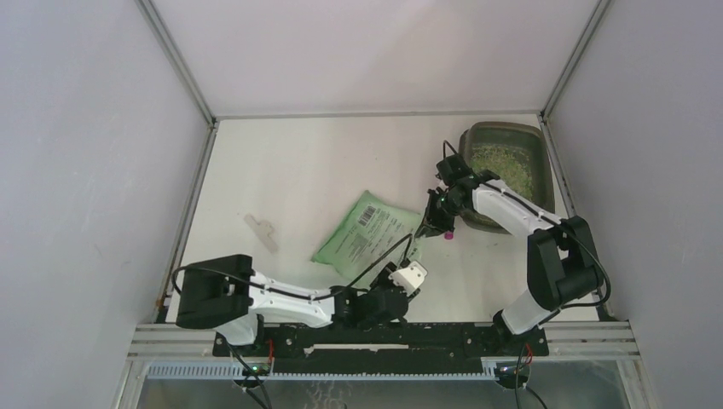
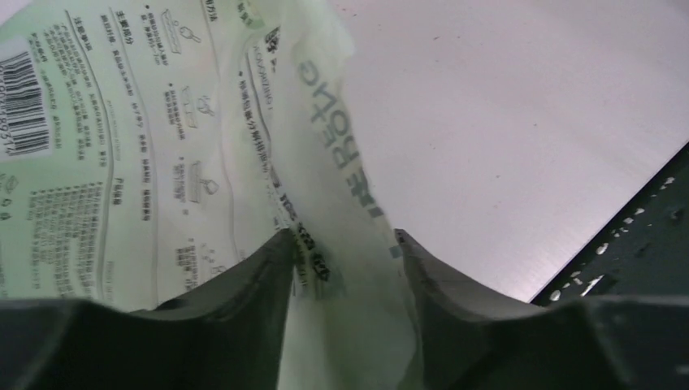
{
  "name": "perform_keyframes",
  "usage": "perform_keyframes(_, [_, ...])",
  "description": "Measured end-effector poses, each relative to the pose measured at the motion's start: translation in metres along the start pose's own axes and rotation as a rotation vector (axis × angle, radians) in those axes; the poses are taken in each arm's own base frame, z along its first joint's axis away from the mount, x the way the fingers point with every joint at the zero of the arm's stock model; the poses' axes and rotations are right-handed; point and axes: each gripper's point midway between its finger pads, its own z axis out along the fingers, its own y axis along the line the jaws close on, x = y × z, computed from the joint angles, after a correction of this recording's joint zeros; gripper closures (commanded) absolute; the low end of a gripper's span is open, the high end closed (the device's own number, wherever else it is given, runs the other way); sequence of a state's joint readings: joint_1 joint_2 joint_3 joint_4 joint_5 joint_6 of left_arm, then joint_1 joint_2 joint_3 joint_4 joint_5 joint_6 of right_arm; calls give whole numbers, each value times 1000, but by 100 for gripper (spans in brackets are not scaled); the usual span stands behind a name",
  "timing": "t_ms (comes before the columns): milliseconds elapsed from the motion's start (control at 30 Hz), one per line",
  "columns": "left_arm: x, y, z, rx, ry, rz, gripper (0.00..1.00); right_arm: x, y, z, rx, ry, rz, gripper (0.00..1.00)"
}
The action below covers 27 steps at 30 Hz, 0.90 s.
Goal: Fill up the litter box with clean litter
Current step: Close the cat litter bag at the center of the board.
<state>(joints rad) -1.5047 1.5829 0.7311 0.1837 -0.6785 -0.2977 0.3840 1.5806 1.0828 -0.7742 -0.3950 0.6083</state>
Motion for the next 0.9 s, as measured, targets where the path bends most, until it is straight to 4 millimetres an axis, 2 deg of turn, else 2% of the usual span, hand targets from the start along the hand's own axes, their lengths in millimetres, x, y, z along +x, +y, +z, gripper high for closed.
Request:
perform_keyframes(100, [-3, 7, -2, -11, 0, -12, 88, 1, -1, -2, -1, -2, 1, 100])
perform_keyframes(167, [-4, 11, -7, -10, -4, -27, 99, 4, -3, -4, 6, -1, -1, 100])
perform_keyframes(300, [-6, 14, -20, 34, -19, -78, 100, 12, -8, -12, 32, -6, -16, 100])
perform_keyframes(533, [-10, 1, -40, 172, -26, -176, 100, 32, -16, -21, 92, 13, -34, 100])
perform_keyframes(667, [-5, -6, -43, 218, -16, -223, 100, 37, -20, -16, 145, 51, -34, 100])
perform_keyframes(900, [13, -7, -45, 246, 1, -328, 100, 31, -16, 5, 262, 90, -47, 100])
